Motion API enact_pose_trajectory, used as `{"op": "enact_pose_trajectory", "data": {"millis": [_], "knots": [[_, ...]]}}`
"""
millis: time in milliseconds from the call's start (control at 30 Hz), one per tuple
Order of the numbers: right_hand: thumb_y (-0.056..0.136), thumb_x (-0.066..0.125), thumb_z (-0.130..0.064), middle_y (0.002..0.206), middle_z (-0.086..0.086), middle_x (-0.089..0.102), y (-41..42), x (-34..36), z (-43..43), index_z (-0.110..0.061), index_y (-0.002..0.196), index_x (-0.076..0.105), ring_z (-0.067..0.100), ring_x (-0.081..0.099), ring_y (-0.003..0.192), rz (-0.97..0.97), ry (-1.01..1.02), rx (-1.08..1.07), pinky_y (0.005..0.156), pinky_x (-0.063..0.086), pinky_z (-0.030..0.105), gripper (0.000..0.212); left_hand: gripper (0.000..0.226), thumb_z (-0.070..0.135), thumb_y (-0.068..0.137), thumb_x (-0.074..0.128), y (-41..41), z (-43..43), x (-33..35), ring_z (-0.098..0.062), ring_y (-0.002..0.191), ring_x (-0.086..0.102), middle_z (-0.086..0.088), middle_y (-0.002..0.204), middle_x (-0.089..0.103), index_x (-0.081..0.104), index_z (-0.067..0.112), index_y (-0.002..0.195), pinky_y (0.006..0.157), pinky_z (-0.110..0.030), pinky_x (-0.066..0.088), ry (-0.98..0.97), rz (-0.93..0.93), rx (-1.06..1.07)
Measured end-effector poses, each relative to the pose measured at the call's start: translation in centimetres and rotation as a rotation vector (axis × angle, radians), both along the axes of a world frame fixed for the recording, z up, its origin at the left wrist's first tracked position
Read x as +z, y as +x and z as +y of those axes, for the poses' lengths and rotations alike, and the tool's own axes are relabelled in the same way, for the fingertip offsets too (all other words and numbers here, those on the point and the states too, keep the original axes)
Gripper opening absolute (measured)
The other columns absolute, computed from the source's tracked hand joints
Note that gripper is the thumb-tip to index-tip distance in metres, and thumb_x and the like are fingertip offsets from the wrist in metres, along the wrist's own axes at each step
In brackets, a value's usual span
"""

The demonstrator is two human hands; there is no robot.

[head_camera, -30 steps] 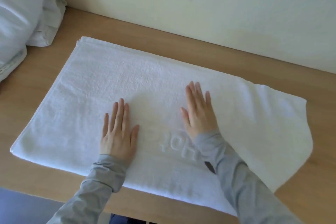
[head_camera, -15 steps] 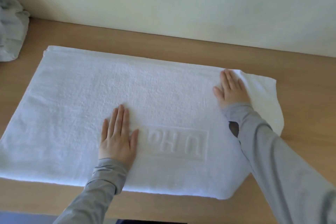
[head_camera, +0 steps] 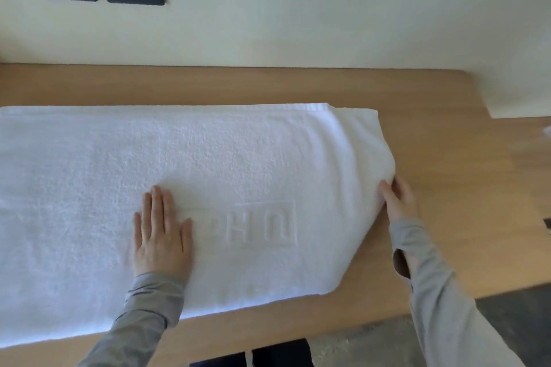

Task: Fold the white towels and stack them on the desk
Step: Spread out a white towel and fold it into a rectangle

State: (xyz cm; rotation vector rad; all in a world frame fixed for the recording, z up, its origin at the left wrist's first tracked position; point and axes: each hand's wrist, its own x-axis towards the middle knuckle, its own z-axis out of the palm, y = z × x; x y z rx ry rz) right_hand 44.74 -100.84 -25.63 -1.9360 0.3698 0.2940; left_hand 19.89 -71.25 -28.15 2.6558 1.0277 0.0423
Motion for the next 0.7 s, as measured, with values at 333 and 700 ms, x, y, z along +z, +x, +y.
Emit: {"op": "enact_pose_trajectory", "data": {"millis": [333, 700], "knots": [[0.089, 0.05, 0.001, 0.112, 0.008, 0.061, 3.5, 0.7, -2.4, 0.002, 0.129, 0.046, 0.021, 0.059, 0.1, 0.345, 0.574, 0.048, 0.08, 0.052, 0.031, 0.04, 0.066, 0.052, 0.093, -0.003, 8.7, -12.1, 0.8, -0.018, 0.146, -0.003, 0.001, 0.156, -0.002, 0.001, 0.017, 0.148, 0.119, -0.036, -0.005, -0.058, -0.031, -0.374], [0.076, 0.068, 0.0, 0.124, 0.002, 0.059, 3.8, 3.1, -0.3, -0.023, 0.12, 0.051, 0.019, 0.056, 0.117, 0.325, 0.612, 0.536, 0.096, 0.048, 0.032, 0.052, 0.066, 0.048, 0.094, 0.008, 10.3, -13.2, -0.6, -0.014, 0.144, 0.007, -0.001, 0.157, 0.015, 0.022, 0.014, 0.149, 0.119, -0.041, 0.007, 0.047, 0.043, -0.275]]}}
